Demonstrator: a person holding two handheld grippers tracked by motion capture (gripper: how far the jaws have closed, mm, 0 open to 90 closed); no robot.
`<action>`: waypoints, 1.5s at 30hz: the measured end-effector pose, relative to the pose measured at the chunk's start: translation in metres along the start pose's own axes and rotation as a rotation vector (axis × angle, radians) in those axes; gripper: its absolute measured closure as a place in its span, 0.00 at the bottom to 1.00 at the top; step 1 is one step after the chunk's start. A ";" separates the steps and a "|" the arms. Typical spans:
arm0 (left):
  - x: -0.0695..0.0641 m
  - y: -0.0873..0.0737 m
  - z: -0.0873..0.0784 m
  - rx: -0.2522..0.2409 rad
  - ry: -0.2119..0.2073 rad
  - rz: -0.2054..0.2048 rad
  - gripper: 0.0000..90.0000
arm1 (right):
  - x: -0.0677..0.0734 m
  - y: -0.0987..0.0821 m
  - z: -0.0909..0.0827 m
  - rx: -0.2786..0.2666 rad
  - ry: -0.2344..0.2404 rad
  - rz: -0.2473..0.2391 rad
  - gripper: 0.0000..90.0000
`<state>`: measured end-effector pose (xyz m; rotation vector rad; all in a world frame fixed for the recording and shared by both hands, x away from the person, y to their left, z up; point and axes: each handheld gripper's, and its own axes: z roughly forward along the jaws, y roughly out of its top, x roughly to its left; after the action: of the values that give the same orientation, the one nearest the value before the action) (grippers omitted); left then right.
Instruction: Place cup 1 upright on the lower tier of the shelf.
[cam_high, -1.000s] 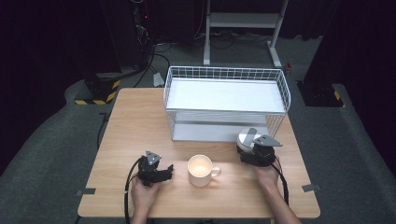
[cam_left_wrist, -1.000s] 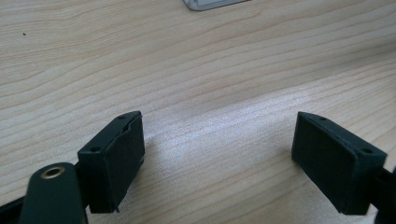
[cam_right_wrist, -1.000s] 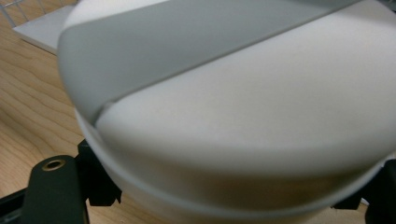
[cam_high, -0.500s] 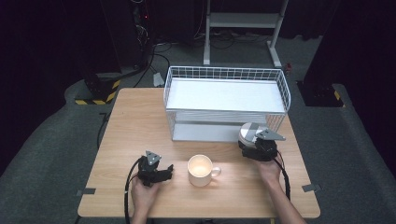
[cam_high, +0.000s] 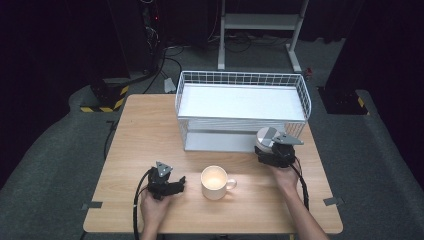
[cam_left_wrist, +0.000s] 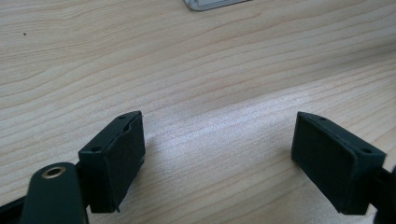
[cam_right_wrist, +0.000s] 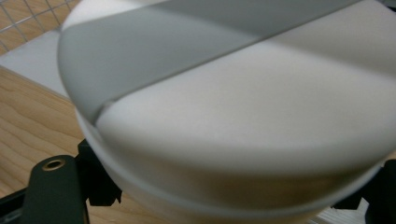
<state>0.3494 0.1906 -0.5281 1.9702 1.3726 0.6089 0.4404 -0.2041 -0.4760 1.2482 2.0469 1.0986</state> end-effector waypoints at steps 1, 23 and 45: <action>0.000 0.000 0.000 -0.002 0.002 0.003 0.20 | 0.000 0.000 0.001 0.002 -0.002 0.003 0.21; 0.000 0.000 0.000 -0.003 0.006 0.004 0.21 | -0.004 0.006 0.018 -0.005 -0.010 0.018 0.21; 0.000 0.000 0.000 -0.004 0.005 0.002 0.22 | -0.012 0.011 0.034 -0.032 -0.026 0.006 0.21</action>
<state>0.3495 0.1910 -0.5280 1.9683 1.3718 0.6171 0.4765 -0.1994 -0.4849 1.2477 1.9991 1.1081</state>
